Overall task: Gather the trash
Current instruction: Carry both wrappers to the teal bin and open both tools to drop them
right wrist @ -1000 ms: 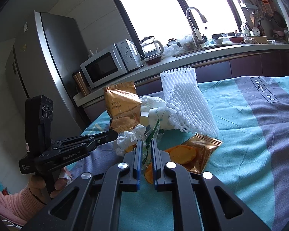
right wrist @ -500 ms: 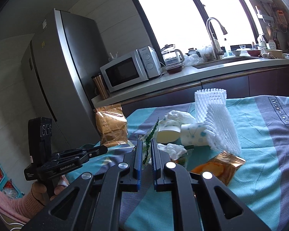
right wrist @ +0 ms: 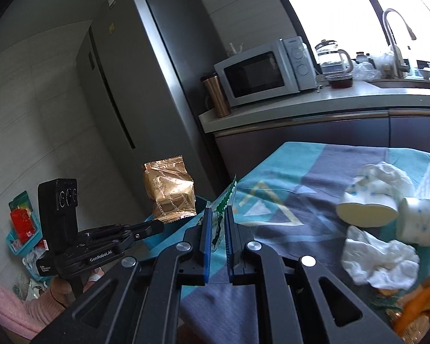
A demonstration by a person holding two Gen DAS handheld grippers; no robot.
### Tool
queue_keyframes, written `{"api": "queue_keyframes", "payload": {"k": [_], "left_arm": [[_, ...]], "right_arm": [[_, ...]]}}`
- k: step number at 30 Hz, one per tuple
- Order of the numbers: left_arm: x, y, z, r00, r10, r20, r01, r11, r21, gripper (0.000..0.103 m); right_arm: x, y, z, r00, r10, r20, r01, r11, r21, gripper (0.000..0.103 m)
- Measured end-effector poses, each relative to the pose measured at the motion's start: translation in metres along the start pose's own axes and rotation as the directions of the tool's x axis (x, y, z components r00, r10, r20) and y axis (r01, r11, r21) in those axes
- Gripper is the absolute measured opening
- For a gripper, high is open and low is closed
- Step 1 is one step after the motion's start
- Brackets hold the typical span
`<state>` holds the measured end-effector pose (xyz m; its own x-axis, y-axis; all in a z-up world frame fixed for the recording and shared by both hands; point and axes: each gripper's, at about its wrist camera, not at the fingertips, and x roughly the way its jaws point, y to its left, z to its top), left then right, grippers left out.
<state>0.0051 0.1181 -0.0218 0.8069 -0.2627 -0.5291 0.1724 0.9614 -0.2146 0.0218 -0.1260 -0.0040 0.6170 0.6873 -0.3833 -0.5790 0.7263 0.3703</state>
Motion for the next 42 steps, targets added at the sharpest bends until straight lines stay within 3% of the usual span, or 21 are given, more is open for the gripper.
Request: {"api": "queue_keyframes", "payload": {"k": [10, 16, 26, 37, 42], "left_arm": [[-0.025, 0.092, -0.011, 0.986, 0.167, -0.001, -0.166, 0.979, -0.12, 0.001], [-0.014, 0.126, -0.02, 0.971, 0.232, -0.05, -0.236, 0.962, -0.134, 0.001], [0.025, 0.161, -0.041, 0.952, 0.258, -0.165, -0.282, 0.949, -0.141, 0.001], [0.048, 0.179, -0.054, 0.941, 0.259, -0.219, -0.298, 0.94, -0.169, 0.002], [0.051, 0.182, -0.059, 0.94, 0.26, -0.221, -0.303, 0.935, -0.187, 0.002]], "right_arm": [[0.094, 0.038, 0.026, 0.982, 0.135, -0.131, -0.142, 0.989, -0.046, 0.008], [0.147, 0.054, 0.031, 0.964, 0.143, -0.223, -0.159, 0.986, -0.056, 0.008], [0.22, 0.069, 0.026, 0.928, 0.107, -0.356, -0.135, 0.989, -0.054, 0.008], [0.269, 0.077, 0.013, 0.885, 0.051, -0.462, -0.078, 0.996, -0.04, 0.012], [0.277, 0.075, 0.01, 0.881, 0.049, -0.471, -0.07, 0.997, -0.026, 0.013]]}}
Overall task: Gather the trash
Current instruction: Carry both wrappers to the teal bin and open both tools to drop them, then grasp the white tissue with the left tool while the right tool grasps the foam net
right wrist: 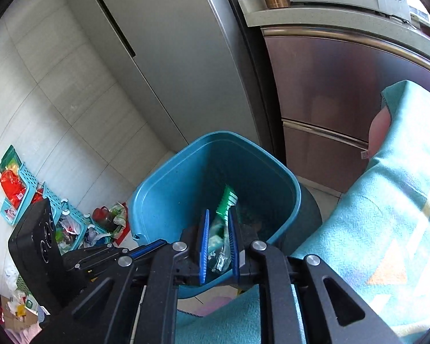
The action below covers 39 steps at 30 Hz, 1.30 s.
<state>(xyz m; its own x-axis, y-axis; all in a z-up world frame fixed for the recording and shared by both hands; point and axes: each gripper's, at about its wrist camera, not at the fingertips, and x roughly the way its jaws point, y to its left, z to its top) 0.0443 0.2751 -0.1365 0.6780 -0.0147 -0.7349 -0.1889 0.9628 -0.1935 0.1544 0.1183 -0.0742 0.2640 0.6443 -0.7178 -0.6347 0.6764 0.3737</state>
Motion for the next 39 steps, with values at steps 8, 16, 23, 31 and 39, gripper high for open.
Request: {"api": "queue_keyframes", "payload": {"k": [8, 16, 23, 31, 39], "left_arm": [[-0.018, -0.006, 0.002, 0.998, 0.005, 0.061, -0.005, 1.0, 0.009, 0.009], [-0.059, -0.034, 0.006, 0.983, -0.049, 0.175, 0.039, 0.997, 0.061, 0.039], [-0.087, -0.088, 0.009, 0.959, -0.161, 0.235, 0.12, 0.977, 0.178, 0.052], [-0.09, -0.173, 0.007, 0.924, -0.337, 0.181, 0.268, 0.908, 0.323, 0.058], [-0.075, -0.264, -0.009, 0.881, -0.47, 0.053, 0.407, 0.812, 0.418, 0.059]], "right_arm": [[-0.016, -0.005, -0.011, 0.999, 0.0, 0.045, 0.0, 1.0, 0.009, 0.014], [-0.075, -0.004, -0.034, 0.988, 0.012, 0.155, -0.006, 0.999, -0.033, 0.025], [-0.154, -0.019, -0.066, 0.957, -0.036, 0.288, 0.047, 0.998, -0.032, 0.033], [-0.239, -0.056, -0.117, 0.888, -0.212, 0.408, 0.192, 0.977, 0.092, 0.036], [-0.312, -0.095, -0.174, 0.77, -0.449, 0.454, 0.37, 0.893, 0.257, 0.042]]}}
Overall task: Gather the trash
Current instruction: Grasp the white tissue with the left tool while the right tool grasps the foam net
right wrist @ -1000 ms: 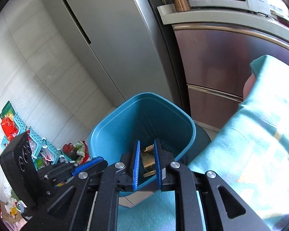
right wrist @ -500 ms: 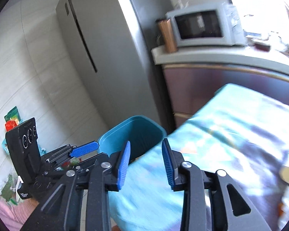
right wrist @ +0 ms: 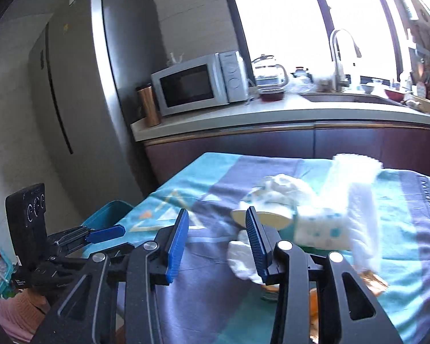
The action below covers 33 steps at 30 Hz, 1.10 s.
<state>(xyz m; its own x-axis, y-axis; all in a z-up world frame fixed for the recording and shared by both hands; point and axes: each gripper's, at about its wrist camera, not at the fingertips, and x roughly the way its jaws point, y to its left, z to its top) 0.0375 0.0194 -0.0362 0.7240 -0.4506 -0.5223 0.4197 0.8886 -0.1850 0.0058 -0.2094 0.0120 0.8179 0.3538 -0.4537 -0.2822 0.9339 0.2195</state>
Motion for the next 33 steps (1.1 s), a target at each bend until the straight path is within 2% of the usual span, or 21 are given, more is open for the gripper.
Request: {"api": "queue_keyframes", "payload": {"k": [4, 11, 15, 24, 29, 30, 32, 33], "left_arm": [[0.029, -0.027, 0.005, 0.998, -0.06, -0.037, 0.061, 0.998, 0.025, 0.059], [0.062, -0.05, 0.019, 0.99, -0.114, -0.083, 0.117, 0.993, 0.029, 0.06], [0.075, -0.058, 0.023, 0.984, -0.14, -0.107, 0.144, 0.989, 0.027, 0.061], [0.115, -0.076, 0.024, 0.963, -0.182, -0.201, 0.186, 0.983, 0.002, 0.06], [0.132, -0.078, 0.023, 0.944, -0.224, -0.242, 0.219, 0.975, -0.049, 0.053], [0.134, -0.078, 0.023, 0.941, -0.232, -0.246, 0.225, 0.973, -0.058, 0.048], [0.138, -0.078, 0.022, 0.937, -0.244, -0.252, 0.233, 0.97, -0.072, 0.039], [0.139, -0.078, 0.022, 0.935, -0.247, -0.256, 0.235, 0.969, -0.077, 0.031]], "right_arm": [[-0.018, -0.037, -0.003, 0.995, -0.1, 0.029, 0.098, 0.994, 0.048, 0.043], [-0.029, -0.081, -0.016, 0.978, -0.206, 0.024, 0.204, 0.975, 0.089, 0.047], [-0.021, -0.088, -0.025, 0.973, -0.233, -0.004, 0.232, 0.969, 0.09, 0.053], [0.0, -0.097, -0.034, 0.965, -0.26, -0.035, 0.262, 0.962, 0.075, 0.052], [0.001, -0.106, -0.036, 0.968, -0.247, -0.043, 0.25, 0.963, 0.097, 0.03], [0.0, -0.107, -0.037, 0.969, -0.244, -0.042, 0.247, 0.964, 0.1, 0.028], [-0.001, -0.109, -0.038, 0.972, -0.231, -0.045, 0.235, 0.966, 0.105, 0.017], [-0.002, -0.11, -0.038, 0.973, -0.226, -0.043, 0.23, 0.967, 0.11, 0.014]]}}
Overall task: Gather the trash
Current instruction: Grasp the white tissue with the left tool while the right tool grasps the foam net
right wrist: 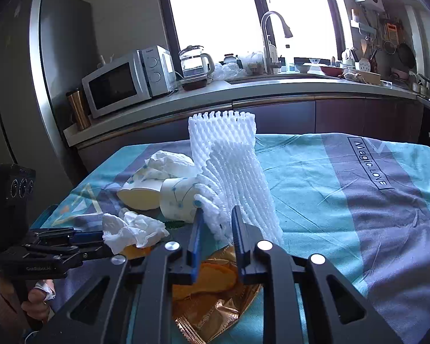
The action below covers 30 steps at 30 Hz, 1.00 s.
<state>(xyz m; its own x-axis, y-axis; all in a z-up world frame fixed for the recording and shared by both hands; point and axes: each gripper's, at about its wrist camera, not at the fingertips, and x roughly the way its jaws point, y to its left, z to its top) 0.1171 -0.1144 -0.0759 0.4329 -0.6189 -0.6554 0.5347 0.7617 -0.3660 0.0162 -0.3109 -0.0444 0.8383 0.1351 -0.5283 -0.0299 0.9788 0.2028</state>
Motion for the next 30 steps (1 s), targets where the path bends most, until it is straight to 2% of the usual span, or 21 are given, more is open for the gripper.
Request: {"api": "queue_keyframes", "payload": {"k": [3, 6, 15, 30], "left_arm": [[0.003, -0.002, 0.0, 1.0, -0.013, -0.01, 0.013, 1.0, 0.0, 0.012], [0.002, -0.007, -0.001, 1.0, -0.009, 0.001, 0.009, 1.0, 0.018, 0.007], [-0.031, -0.012, -0.001, 0.996, 0.013, 0.092, -0.019, 0.998, 0.056, 0.004], [-0.111, 0.009, -0.01, 0.973, 0.066, 0.223, -0.079, 0.996, 0.05, 0.004]], "right_arm": [[-0.004, -0.002, 0.0, 1.0, 0.005, 0.009, -0.005, 1.0, -0.002, 0.01], [-0.01, -0.004, 0.002, 0.999, 0.018, 0.026, -0.018, 1.0, 0.013, 0.008], [-0.032, 0.001, 0.011, 0.996, 0.037, 0.083, -0.038, 0.999, 0.015, 0.007], [-0.062, 0.021, 0.025, 0.98, 0.057, 0.189, -0.051, 0.998, -0.038, 0.007]]}}
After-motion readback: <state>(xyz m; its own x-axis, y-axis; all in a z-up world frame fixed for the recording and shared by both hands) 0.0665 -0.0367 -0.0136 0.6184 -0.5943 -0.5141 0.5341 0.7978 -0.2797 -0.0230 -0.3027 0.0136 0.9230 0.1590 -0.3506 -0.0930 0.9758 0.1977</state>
